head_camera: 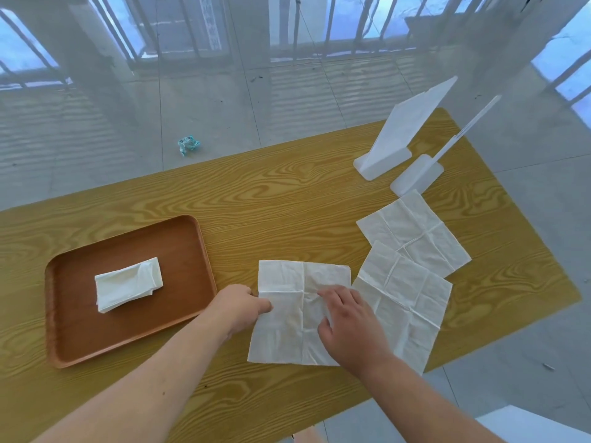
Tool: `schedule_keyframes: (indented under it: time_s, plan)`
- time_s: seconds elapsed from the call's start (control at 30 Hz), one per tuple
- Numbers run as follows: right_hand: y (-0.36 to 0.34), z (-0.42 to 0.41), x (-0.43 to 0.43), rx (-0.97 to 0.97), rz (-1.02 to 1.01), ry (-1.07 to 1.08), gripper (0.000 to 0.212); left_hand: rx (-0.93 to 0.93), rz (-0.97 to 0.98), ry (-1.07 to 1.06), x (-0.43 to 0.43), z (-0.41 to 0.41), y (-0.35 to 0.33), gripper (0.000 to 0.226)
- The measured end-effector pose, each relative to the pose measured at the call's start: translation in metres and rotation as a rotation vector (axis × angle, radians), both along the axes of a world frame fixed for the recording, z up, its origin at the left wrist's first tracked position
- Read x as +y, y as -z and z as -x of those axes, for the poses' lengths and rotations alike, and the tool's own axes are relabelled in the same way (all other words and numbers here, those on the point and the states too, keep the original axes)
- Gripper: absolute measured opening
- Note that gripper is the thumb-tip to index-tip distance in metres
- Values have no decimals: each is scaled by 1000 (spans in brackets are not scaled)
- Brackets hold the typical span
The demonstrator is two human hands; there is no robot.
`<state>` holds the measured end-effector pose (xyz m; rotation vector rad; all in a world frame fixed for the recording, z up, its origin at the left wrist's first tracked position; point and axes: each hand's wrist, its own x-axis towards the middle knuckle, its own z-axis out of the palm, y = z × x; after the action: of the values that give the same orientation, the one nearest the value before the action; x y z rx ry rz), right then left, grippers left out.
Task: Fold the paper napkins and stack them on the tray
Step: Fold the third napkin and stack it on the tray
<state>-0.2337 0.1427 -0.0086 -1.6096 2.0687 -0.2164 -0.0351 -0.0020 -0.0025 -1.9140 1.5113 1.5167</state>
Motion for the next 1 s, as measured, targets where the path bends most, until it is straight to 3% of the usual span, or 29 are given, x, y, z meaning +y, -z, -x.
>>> schedule_keyframes:
  time_s: [0.2, 0.33, 0.43, 0.57, 0.6, 0.67, 0.73, 0.8, 0.9, 1.0]
  plan:
    - [-3, -6, -2, 18, 70, -107, 30, -39, 104, -149, -1, -17, -3, 28]
    - [6, -12, 6, 38, 9, -115, 41, -32, 229, -229, -3, -27, -6, 27]
    - [9, -9, 5, 58, -2, -8, 46, -58, 109, -99, -7, -33, -9, 33]
    - [5, -5, -3, 99, 34, 43, 50, -189, -169, 297, -7, -36, -16, 49]
    - [3, -5, -4, 108, 52, 27, 47, -227, -139, 415, -6, -37, -17, 59]
    - [1, -9, -4, 111, 78, -45, 40, -280, 109, 608, -4, -39, -18, 66]
    - [1, -17, 1, 97, 81, -158, 35, -255, 439, 722, -1, -39, -20, 51]
    - [3, -28, 6, 89, 63, -239, 40, -159, 651, 822, 2, -38, -21, 29]
    - [8, -41, 13, 125, 31, -270, 52, -31, 744, 992, 4, -41, -12, 37]
    - [14, -40, 12, 157, 27, -357, 48, -8, 723, 1053, 6, -49, -1, 51]
